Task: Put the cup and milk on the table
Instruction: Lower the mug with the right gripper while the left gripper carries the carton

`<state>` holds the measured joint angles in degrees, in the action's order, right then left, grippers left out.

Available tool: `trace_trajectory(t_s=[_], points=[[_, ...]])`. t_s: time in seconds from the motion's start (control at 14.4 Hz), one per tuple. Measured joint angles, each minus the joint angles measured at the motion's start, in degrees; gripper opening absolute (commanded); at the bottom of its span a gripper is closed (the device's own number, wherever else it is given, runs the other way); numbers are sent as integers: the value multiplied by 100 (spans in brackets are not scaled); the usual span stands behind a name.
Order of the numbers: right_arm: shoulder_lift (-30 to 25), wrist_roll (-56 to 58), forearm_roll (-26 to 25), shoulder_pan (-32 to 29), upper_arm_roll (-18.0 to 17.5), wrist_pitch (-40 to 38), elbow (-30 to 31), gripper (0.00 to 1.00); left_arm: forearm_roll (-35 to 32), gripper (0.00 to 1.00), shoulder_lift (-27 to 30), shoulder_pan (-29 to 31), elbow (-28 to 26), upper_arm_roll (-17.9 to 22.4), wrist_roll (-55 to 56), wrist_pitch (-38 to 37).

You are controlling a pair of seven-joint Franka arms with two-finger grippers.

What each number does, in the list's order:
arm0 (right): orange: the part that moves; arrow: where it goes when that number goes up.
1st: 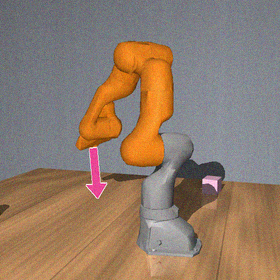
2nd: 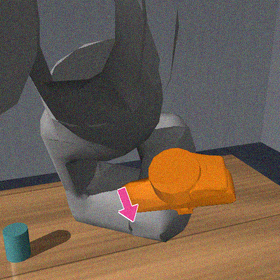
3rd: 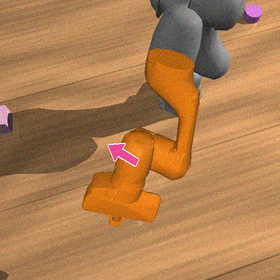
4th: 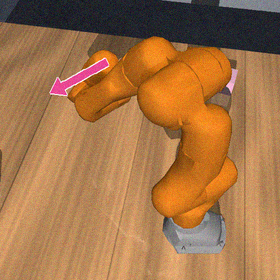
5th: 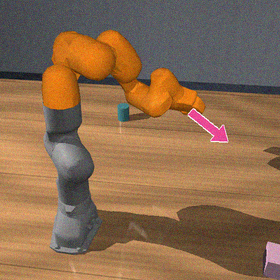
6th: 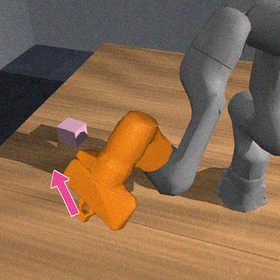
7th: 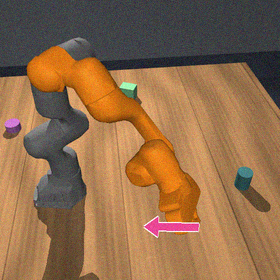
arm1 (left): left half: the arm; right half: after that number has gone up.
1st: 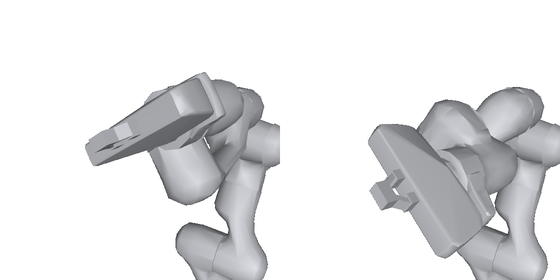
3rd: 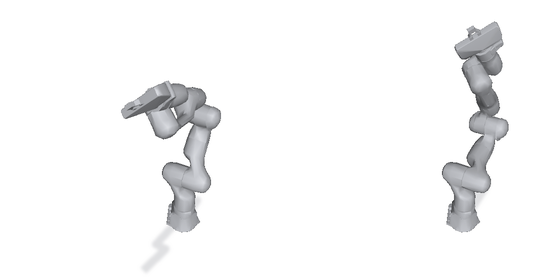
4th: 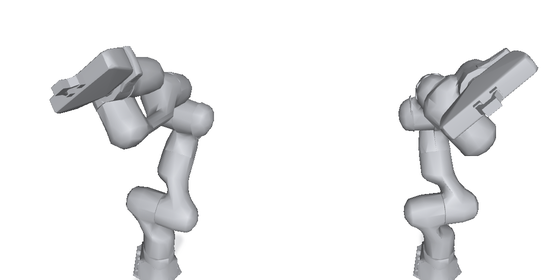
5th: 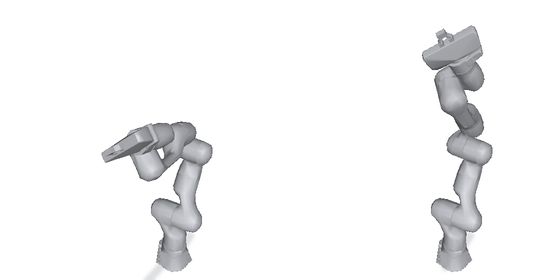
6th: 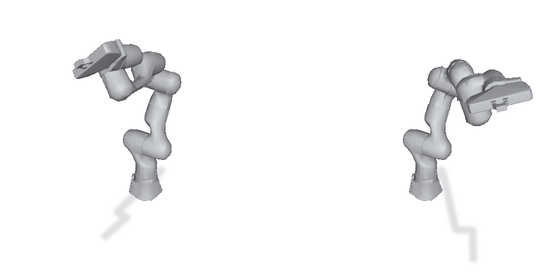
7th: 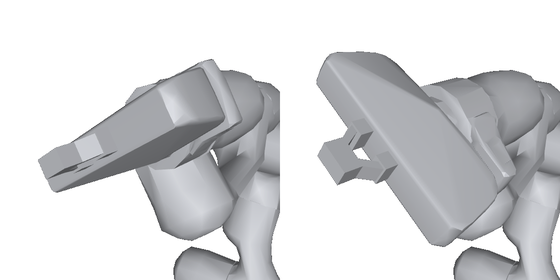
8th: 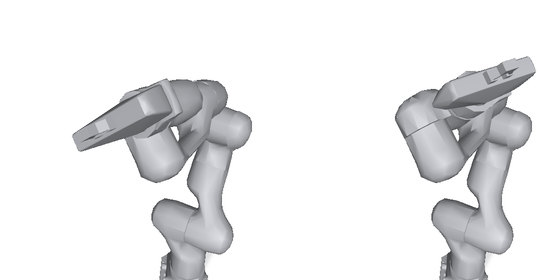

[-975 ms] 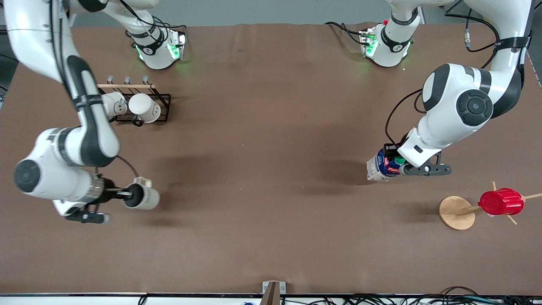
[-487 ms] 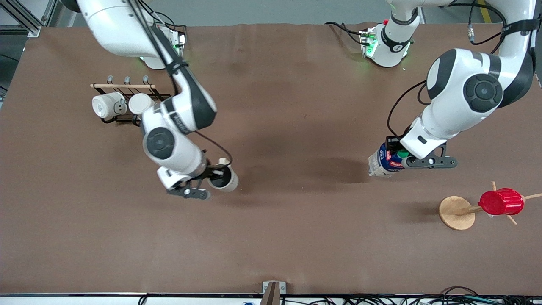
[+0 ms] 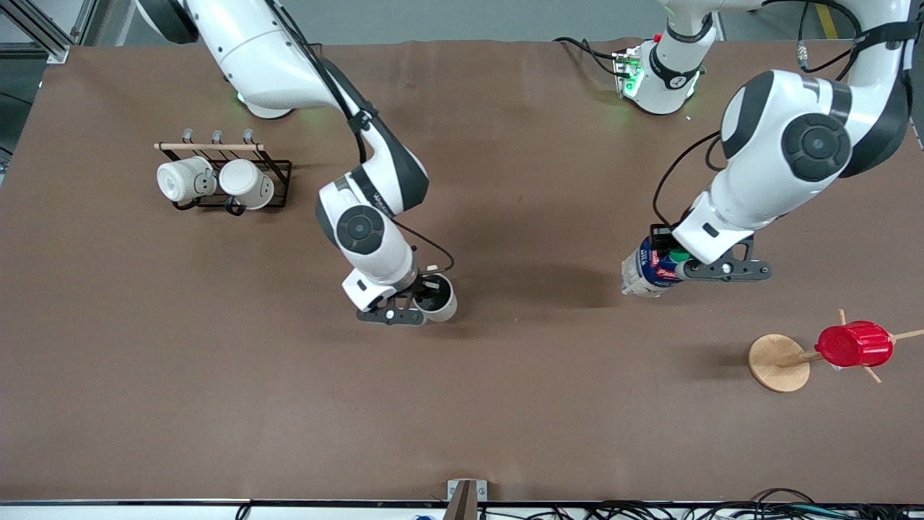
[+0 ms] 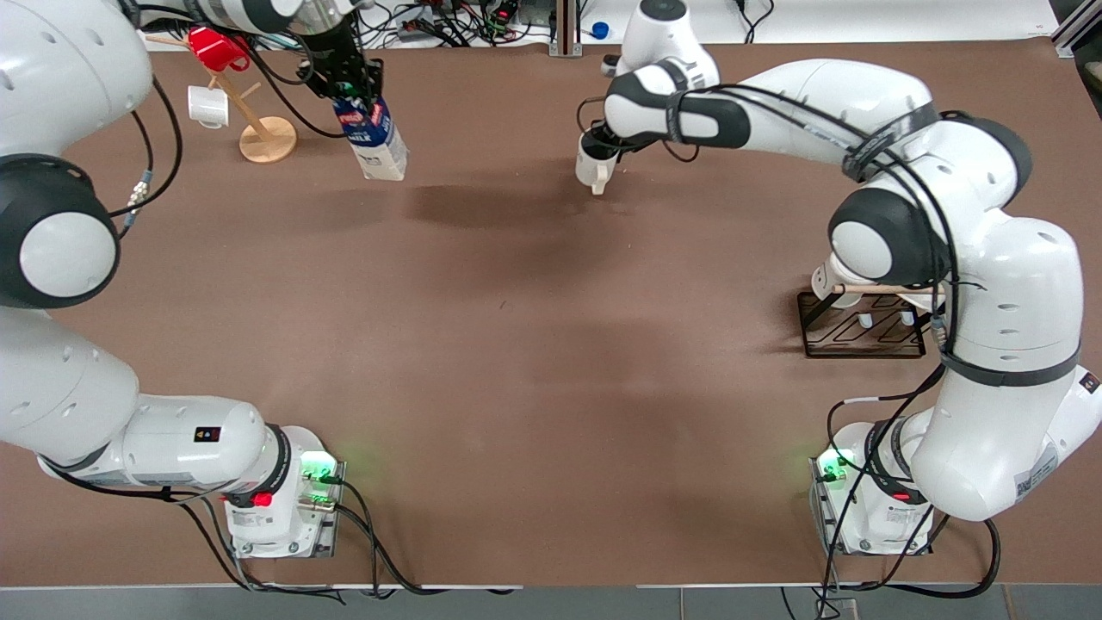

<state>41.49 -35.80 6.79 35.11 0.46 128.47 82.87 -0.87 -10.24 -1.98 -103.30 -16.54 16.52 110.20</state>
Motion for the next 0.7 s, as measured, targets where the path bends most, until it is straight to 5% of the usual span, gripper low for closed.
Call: trace_trajectory(t_s=[0.35,0.49,0.56,0.63,0.7], points=[[229,-56,0,166,8,15,-147,7,0,36,-775,-581,592,-24,793,85],[286,-68,0,195,8,15,-148,19,-5,36,-1019,-699,742,-27,927,216],[314,-73,0,207,9,15,-148,34,-8,36,-1100,-712,778,-27,985,275],[338,-83,0,219,9,15,-148,61,-10,36,-1162,-721,805,-27,1062,297],[354,-87,0,227,9,15,-151,100,-11,36,-1201,-735,821,-27,1127,300]])
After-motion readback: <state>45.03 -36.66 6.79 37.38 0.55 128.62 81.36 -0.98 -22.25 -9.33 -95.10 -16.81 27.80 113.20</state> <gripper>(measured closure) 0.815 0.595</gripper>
